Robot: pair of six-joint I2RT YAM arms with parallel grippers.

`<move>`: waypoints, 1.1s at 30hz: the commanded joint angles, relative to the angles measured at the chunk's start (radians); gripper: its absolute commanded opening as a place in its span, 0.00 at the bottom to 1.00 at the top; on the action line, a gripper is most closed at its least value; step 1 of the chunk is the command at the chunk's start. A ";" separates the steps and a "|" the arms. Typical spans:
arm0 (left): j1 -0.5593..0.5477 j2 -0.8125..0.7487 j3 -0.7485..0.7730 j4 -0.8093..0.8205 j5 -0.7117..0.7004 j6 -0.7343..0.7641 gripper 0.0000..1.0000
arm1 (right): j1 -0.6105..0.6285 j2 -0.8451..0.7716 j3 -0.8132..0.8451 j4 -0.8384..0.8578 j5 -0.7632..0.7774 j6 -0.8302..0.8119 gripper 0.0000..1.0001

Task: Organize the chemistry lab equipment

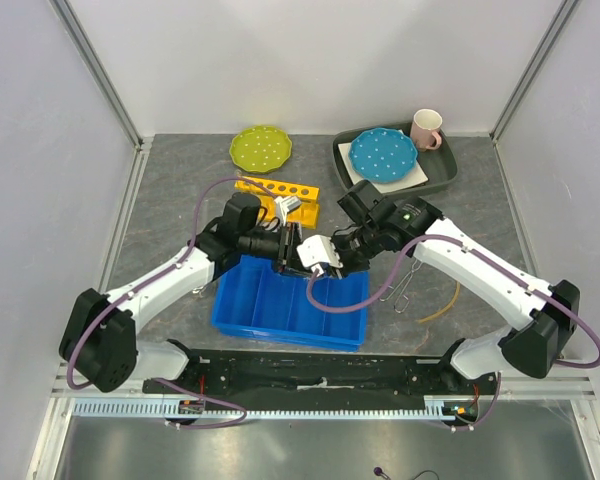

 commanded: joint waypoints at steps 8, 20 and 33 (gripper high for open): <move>-0.006 -0.208 -0.135 0.006 -0.072 0.049 0.08 | 0.017 0.008 0.109 0.023 -0.005 0.109 0.65; -0.006 -0.700 -0.368 0.219 -0.463 0.208 0.08 | -0.130 -0.027 0.194 0.240 -0.398 0.607 0.81; -0.006 -0.720 -0.341 0.279 -0.596 0.242 0.08 | -0.249 -0.067 -0.401 1.434 -0.383 2.144 0.81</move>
